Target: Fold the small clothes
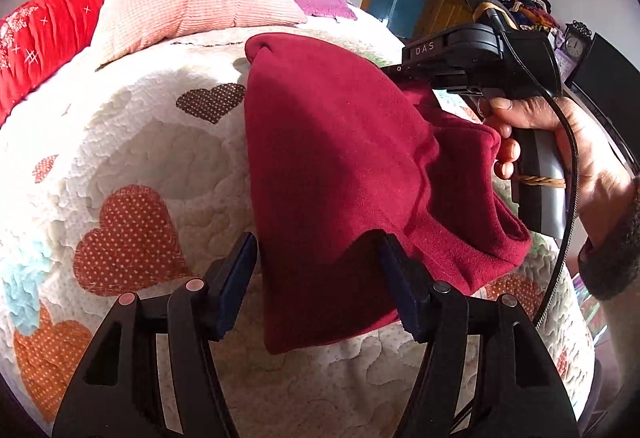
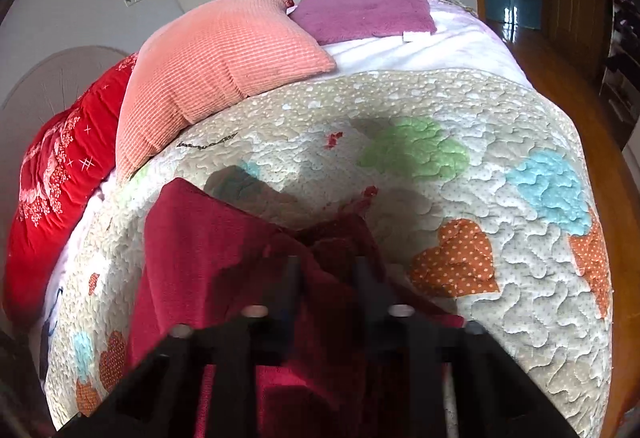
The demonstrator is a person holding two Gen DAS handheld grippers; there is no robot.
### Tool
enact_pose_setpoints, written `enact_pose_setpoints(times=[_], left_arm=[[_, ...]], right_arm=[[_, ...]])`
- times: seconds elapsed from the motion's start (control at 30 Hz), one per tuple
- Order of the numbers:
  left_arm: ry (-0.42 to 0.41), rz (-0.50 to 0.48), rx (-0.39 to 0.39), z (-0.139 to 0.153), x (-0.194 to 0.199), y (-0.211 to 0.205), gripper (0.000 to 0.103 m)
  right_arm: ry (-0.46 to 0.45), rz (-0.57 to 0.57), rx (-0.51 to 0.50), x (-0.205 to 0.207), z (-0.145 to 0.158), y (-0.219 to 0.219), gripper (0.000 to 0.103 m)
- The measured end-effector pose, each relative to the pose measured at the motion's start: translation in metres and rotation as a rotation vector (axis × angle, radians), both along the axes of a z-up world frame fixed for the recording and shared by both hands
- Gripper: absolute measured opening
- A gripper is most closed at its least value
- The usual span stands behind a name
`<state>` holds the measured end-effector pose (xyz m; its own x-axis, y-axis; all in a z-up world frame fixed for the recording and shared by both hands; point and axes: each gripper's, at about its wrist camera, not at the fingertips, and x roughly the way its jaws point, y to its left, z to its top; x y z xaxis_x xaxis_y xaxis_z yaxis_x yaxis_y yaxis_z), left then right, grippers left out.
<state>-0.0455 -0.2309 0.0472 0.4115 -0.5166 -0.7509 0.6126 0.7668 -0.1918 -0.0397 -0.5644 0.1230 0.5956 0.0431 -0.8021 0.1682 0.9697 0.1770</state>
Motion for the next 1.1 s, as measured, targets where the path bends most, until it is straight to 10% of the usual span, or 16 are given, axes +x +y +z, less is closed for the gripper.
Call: enact_pose_setpoints(times=[0.1, 0.33, 0.53, 0.67, 0.9, 1.1], left_arm=[[0.015, -0.013, -0.008, -0.003, -0.005, 0.002, 0.064], [0.013, 0.003, -0.003, 0.001, -0.012, 0.006, 0.065], [-0.027, 0.021, 0.036, 0.008, -0.021, 0.007, 0.065], [-0.045, 0.037, 0.042, 0.011, -0.028, 0.011, 0.065], [-0.039, 0.087, 0.046, 0.017, -0.03, 0.011, 0.065], [-0.056, 0.099, 0.067, 0.018, -0.033, 0.006, 0.065]], right_arm=[[-0.008, -0.004, -0.118, -0.011, -0.001, -0.003, 0.01], [-0.033, -0.093, -0.009, -0.039, 0.023, -0.013, 0.023], [-0.052, 0.216, -0.011, -0.102, 0.046, 0.067, 0.039], [0.034, 0.114, -0.115, -0.135, 0.008, 0.05, 0.034], [-0.04, 0.005, 0.045, -0.159, 0.004, 0.029, 0.034], [-0.046, -0.003, 0.044, -0.173, 0.006, 0.043, 0.055]])
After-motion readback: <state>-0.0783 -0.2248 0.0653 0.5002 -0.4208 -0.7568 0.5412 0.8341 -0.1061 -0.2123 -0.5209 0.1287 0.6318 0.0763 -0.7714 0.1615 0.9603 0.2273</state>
